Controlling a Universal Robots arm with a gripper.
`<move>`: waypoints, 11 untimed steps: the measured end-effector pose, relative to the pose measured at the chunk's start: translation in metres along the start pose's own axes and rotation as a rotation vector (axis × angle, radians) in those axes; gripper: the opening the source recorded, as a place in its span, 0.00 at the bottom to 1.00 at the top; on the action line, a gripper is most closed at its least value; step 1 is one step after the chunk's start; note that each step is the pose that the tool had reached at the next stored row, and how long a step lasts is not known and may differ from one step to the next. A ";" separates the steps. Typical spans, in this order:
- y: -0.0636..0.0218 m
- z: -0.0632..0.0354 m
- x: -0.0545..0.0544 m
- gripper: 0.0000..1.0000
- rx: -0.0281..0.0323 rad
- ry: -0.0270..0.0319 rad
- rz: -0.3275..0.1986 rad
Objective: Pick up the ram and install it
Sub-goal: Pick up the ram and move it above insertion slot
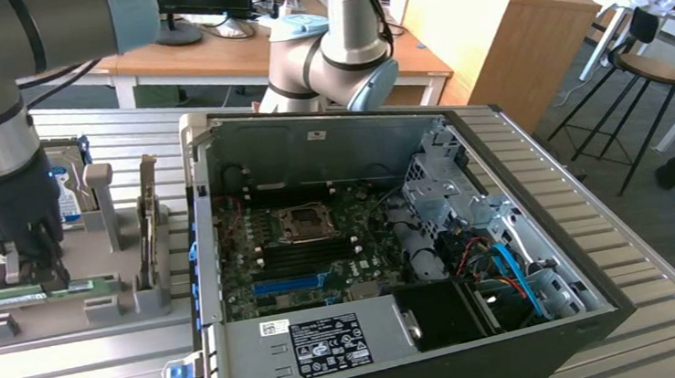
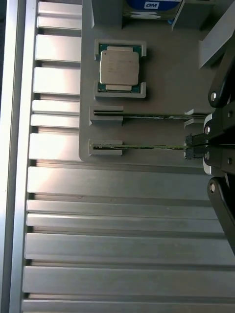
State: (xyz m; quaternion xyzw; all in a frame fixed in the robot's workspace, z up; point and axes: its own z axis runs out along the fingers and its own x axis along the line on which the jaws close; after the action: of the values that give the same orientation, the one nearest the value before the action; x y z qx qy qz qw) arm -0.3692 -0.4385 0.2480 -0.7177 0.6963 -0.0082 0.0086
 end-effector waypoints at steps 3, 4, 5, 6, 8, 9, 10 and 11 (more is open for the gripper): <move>-0.0002 -0.0052 0.000 0.11 0.0001 0.0000 0.000; -0.0002 -0.0071 0.000 0.11 0.0000 0.0000 0.000; -0.0003 -0.0092 0.000 0.11 0.0000 0.0000 0.000; -0.0003 -0.0112 0.000 0.11 0.0000 0.0000 0.000; -0.0004 -0.0152 0.000 0.11 0.0000 0.0000 0.000; -0.0005 -0.0174 0.000 0.11 0.0000 0.0000 0.000; -0.0005 -0.0197 0.000 0.11 -0.0001 0.0000 0.000; -0.0006 -0.0220 0.000 0.11 0.0001 0.0000 0.000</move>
State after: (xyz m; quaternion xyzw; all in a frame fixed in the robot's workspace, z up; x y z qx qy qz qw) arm -0.3691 -0.4385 0.2700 -0.7176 0.6963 -0.0082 0.0086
